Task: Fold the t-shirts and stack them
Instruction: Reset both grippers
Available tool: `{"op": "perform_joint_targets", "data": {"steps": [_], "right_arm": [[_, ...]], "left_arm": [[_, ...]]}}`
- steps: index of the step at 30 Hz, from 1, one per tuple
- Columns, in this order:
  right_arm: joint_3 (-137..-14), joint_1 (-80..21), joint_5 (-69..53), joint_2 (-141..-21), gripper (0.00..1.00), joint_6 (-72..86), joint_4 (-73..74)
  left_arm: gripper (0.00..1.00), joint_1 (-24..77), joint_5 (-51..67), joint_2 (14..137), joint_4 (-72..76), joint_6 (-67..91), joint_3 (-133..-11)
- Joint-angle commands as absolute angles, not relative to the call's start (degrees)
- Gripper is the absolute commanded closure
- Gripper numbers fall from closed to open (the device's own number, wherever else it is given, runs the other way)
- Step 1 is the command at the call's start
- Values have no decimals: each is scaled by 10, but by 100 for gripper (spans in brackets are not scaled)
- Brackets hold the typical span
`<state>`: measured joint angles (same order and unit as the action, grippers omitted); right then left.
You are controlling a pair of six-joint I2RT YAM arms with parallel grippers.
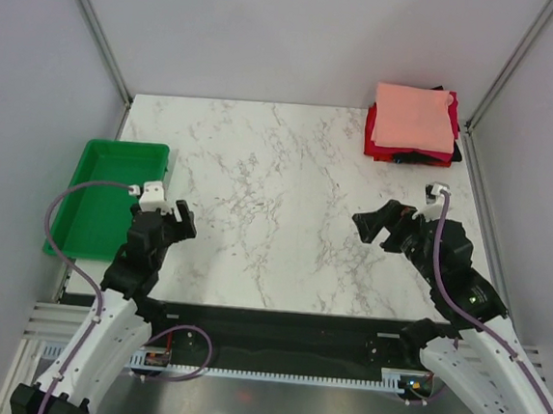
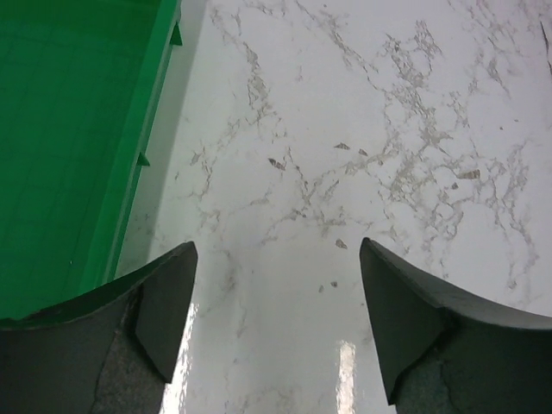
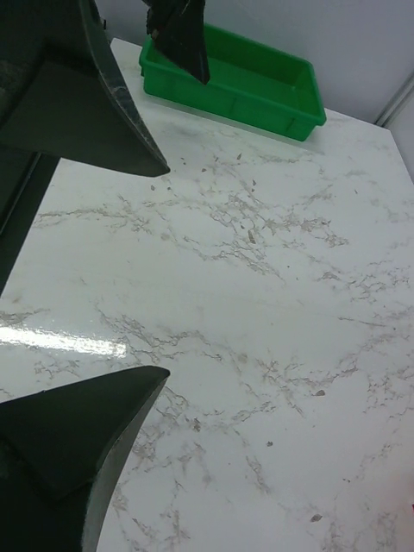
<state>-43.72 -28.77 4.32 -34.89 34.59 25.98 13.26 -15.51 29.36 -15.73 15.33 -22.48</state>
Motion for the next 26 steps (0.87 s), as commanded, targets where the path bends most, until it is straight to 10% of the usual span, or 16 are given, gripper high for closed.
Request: {"op": "perform_joint_targets", "data": {"steps": [1, 20, 26], "right_arm": [[-432, -289, 62, -332, 2, 362, 299], [-432, -288, 103, -323, 2, 339, 362], [-411, -289, 102, -332, 2, 343, 314]], "left_arm": [[15, 134, -194, 299, 132, 56, -160], [18, 37, -35, 826, 666, 3, -124], [1, 34, -24, 820, 643, 2, -127]]}}
